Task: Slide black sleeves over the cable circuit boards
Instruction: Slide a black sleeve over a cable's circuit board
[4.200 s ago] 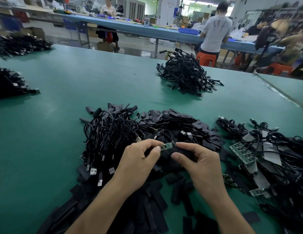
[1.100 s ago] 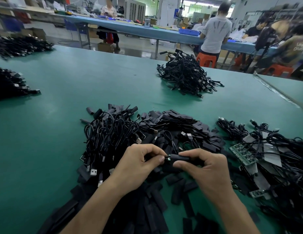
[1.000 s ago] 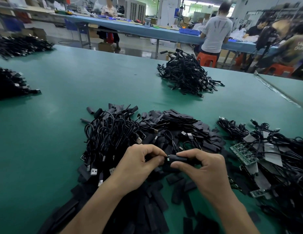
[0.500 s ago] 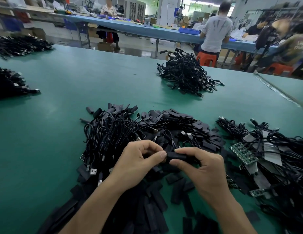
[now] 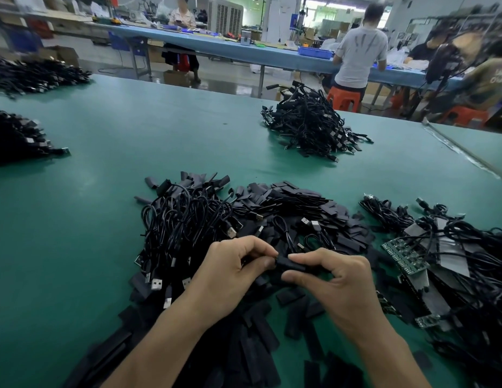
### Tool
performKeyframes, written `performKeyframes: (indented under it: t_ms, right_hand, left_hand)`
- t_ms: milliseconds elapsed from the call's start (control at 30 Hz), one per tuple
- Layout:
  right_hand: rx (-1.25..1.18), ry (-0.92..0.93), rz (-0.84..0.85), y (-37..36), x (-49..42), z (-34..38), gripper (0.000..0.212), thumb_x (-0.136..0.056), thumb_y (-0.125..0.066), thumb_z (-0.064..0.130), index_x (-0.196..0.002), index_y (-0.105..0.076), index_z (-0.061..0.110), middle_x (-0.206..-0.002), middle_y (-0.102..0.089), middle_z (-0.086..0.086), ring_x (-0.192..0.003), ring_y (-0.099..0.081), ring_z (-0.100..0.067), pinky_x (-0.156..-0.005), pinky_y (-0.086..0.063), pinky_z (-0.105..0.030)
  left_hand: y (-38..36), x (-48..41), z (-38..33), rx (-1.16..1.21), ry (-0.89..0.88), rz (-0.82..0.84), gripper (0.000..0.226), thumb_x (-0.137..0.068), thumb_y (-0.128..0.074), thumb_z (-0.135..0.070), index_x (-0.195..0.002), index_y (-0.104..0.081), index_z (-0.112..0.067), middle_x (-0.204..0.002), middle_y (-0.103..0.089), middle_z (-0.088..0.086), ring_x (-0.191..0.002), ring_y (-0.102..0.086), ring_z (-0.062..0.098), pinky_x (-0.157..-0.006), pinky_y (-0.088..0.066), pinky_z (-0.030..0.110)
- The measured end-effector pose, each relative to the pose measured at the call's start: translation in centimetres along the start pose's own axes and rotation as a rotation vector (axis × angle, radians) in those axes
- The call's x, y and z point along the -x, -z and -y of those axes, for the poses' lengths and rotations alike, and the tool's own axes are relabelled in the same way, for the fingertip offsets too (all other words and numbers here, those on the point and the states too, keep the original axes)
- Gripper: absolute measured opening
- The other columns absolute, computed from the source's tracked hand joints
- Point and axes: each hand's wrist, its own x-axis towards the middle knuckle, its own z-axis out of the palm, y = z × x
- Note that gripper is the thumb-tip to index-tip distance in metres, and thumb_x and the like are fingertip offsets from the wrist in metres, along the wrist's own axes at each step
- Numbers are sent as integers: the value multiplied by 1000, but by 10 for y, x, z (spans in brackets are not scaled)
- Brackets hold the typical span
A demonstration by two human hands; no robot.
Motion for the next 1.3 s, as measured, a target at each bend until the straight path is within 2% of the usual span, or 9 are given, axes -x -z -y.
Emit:
performKeyframes:
  t_ms: [133, 233, 400, 533, 833, 1067, 1133, 1233, 1300]
  right_hand:
    - [153, -23, 71, 2, -1, 0, 23, -68, -86, 28, -89, -80, 20, -79, -73, 17, -74, -67, 4, -69, -52, -15]
    - [232, -49, 127, 0, -1, 0, 21, -71, -87, 29, -90, -79, 22, -80, -73, 17, -76, -67, 4, -69, -53, -21]
    - [-11, -68, 44, -5, 0, 4, 26, -68, -88, 32, -92, -77, 36, -85, -74, 19, -79, -70, -1, -71, -54, -18]
    - [-246, -115, -29, -11, 1, 6, 33, -66, -86, 34, -97, -76, 36, -86, -75, 14, -79, -71, -5, -72, -53, -16]
    - [-164, -110, -62, -15, 2, 0, 26, -71, -83, 23, -93, -76, 37, -87, -75, 18, -81, -72, -3, -74, -52, -13]
    - [-129, -164, -193, -26, 8, 0, 52, -77, -84, 19, -115, -62, 49, -85, -73, 16, -75, -71, -6, -65, -55, -18]
    - [-51, -121, -251, -30, 9, 4, 49, -77, -84, 18, -110, -62, 47, -85, -72, 19, -74, -70, -4, -62, -54, -18]
    - [53, -61, -304, -31, 8, 7, 36, -77, -79, 25, -109, -67, 38, -86, -69, 18, -76, -66, 3, -67, -46, -4]
    - [101, -63, -317, -31, 8, 7, 29, -78, -76, 31, -107, -71, 31, -82, -69, 17, -79, -65, 4, -72, -44, -2]
  left_hand:
    - [0, 1, -1, -117, -69, 37, 23, -93, -70, -10, -103, -71, -30, -79, -71, -17, -80, -68, -1, -74, -50, 11]
    - [-1, 1, 0, -214, -119, 71, 21, -93, -69, -8, -110, -74, -19, -86, -73, -12, -87, -68, 0, -80, -53, 17]
    - [0, 0, 1, -121, -81, 43, 23, -93, -68, -7, -107, -76, -23, -90, -75, -14, -86, -70, -1, -79, -56, 22]
    - [0, 0, 2, 10, -28, 16, 27, -93, -69, -10, -102, -73, -35, -89, -75, -17, -84, -71, 2, -75, -54, 16]
    - [0, 0, -3, 40, -13, 14, 35, -90, -71, -6, -101, -71, -38, -92, -75, -17, -90, -71, 0, -81, -54, 16]
    - [-3, 2, -4, -18, -22, -19, 30, -91, -71, -9, -111, -73, -31, -92, -74, -20, -88, -70, -4, -79, -51, 10]
    - [-5, 3, -4, -38, -20, -41, 30, -93, -70, -13, -116, -71, -30, -90, -75, -17, -82, -70, -3, -75, -50, 9]
    - [-8, 3, -6, -84, -35, -61, 30, -94, -67, -11, -122, -70, -24, -90, -73, -16, -71, -69, -2, -67, -49, 7]
    - [-10, 4, -7, -118, -55, -79, 30, -94, -66, -9, -122, -70, -22, -93, -72, -15, -70, -68, -4, -67, -47, 5]
